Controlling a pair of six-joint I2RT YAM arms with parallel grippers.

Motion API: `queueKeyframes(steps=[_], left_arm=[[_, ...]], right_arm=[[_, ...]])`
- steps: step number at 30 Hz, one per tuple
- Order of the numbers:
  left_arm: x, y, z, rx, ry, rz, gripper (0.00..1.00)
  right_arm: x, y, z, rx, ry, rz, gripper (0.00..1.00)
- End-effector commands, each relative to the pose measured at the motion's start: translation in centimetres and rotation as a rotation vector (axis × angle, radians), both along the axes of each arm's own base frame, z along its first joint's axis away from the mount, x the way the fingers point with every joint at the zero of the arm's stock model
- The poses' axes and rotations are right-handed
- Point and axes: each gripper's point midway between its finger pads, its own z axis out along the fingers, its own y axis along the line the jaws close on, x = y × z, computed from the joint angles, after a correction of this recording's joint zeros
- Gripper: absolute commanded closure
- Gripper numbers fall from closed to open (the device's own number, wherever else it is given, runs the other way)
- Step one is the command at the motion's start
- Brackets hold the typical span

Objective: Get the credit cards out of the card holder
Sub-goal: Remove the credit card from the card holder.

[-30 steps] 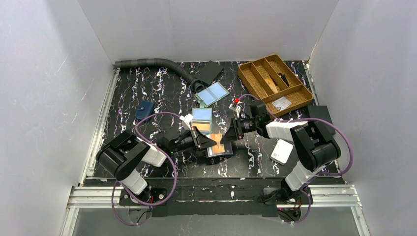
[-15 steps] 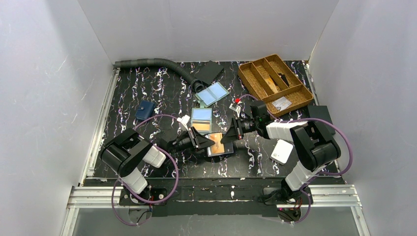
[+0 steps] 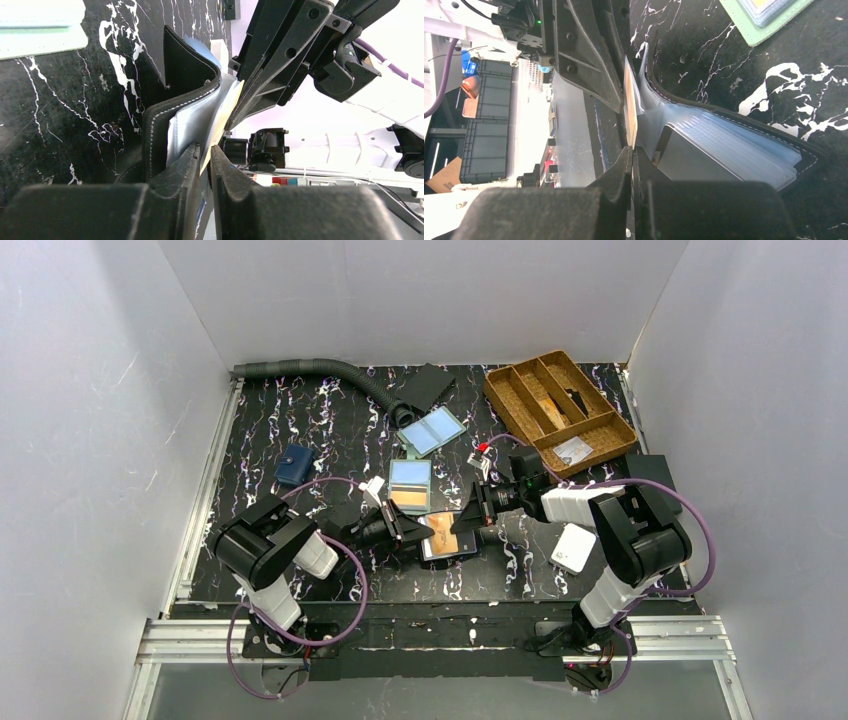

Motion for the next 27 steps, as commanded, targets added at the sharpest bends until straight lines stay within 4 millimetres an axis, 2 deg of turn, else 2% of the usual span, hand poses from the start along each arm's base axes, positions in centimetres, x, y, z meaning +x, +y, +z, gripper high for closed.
queueKeyframes(steps=[1, 4, 13, 22, 27], left_arm=[[0.2, 0.2, 0.7, -0.027, -0.015, -0.004, 0.90], [0.2, 0.1, 0.6, -0.028, -0.014, -0.011, 1.00], [0.1, 0.7, 0.3, -0.015, -0.025, 0.009, 1.00], [0.0, 2.4, -2.5, 0.043, 0.050, 0.060, 1.00], [-0.2, 2.8, -3.8, 0.067, 0.084, 0.068, 1.00]], right_arm=[[0.8, -0.1, -0.1, -0.005, -0.029, -0.006, 0.99], [0.9, -0.1, -0.3, -0.010, -0.026, -0.009, 0.99], [1.1, -0.3, -1.1, -0.046, -0.026, -0.021, 0.99], [1.3, -0.5, -2.1, -0.083, -0.024, -0.034, 0.99], [1.4, -0.8, -3.3, -0.123, -0.015, -0.047, 0.99]])
